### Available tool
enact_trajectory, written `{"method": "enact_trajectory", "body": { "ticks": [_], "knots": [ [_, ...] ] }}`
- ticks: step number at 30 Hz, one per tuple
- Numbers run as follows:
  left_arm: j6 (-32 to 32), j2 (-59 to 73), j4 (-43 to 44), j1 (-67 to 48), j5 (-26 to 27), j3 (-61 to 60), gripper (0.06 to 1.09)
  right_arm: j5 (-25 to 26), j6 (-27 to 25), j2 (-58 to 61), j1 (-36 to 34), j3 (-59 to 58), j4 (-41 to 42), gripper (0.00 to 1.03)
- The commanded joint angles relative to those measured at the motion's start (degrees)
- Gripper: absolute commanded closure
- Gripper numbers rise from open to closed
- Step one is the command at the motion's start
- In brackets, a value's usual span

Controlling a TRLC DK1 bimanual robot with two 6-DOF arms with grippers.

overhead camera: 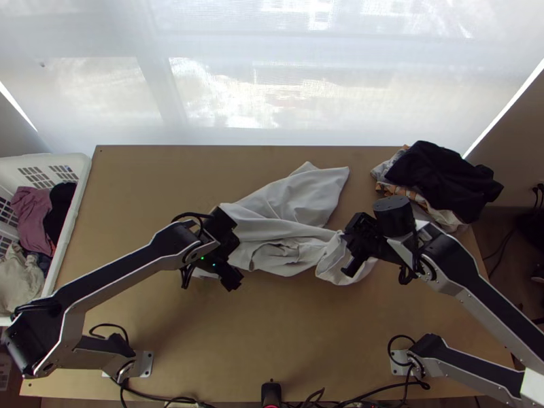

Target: Fold the t-shirt

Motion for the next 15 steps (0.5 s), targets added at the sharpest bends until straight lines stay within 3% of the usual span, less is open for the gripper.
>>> {"method": "enact_trajectory", "body": {
  "ticks": [1,8,10,12,15],
  "knots": [
    [3.10,4.62,7.40,-3.04,-10.55,-1.27,0.11,0.20,0.58,-2.66,-1.89,0.81,-2.39,1.00],
    [5.30,8.84,11.97,-5.85,-16.00,-1.62,0.11,0.37,0.84,-4.50,-3.21,0.72,-4.32,1.00],
    [5.48,9.37,12.41,-6.21,-16.18,-1.54,0.21,0.37,0.84,-4.85,-3.56,0.72,-4.50,1.00],
    [5.48,9.63,13.20,-6.21,-16.35,-1.89,0.39,0.37,0.84,-5.03,-3.83,0.64,-4.67,1.00],
    [7.85,9.72,14.87,-5.59,-16.53,-1.97,0.84,0.37,0.84,-5.38,-4.18,0.55,-4.76,1.00]
  ]
}}
